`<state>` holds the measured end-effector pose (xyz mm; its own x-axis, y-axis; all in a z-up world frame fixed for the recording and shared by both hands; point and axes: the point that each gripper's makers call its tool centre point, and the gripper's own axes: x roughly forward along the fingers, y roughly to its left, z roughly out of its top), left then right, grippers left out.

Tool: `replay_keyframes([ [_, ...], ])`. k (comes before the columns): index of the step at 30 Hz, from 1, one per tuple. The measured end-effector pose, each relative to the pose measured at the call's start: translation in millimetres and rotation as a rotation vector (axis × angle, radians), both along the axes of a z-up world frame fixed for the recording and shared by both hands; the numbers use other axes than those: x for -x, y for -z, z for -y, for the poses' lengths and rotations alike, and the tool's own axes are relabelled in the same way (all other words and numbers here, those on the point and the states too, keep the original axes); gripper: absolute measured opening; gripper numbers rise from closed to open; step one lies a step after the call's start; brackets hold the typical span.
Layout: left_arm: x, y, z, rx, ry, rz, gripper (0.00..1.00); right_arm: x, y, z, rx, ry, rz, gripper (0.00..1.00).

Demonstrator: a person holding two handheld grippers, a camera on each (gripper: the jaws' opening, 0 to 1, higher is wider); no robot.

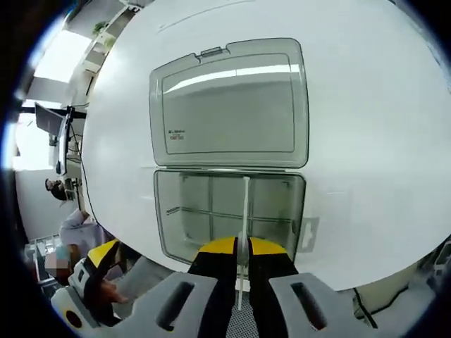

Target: Insert the divider into the dual guide fixture by aligning both edges with the guide slots and pushing it downward to the bottom, including one-sided entry, uneven engagement, binding, and posture correction.

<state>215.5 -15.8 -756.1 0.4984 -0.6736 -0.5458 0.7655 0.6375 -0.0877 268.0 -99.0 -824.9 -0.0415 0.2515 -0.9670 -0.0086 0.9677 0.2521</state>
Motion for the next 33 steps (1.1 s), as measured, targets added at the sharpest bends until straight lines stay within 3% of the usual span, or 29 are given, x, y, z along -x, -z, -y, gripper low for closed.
replay_keyframes([
  [33,1.5,2.7,-1.0,0.001,-0.006,-0.009,0.72,3.3,5.7,-2.2,0.013,0.004,-0.014,0.0],
])
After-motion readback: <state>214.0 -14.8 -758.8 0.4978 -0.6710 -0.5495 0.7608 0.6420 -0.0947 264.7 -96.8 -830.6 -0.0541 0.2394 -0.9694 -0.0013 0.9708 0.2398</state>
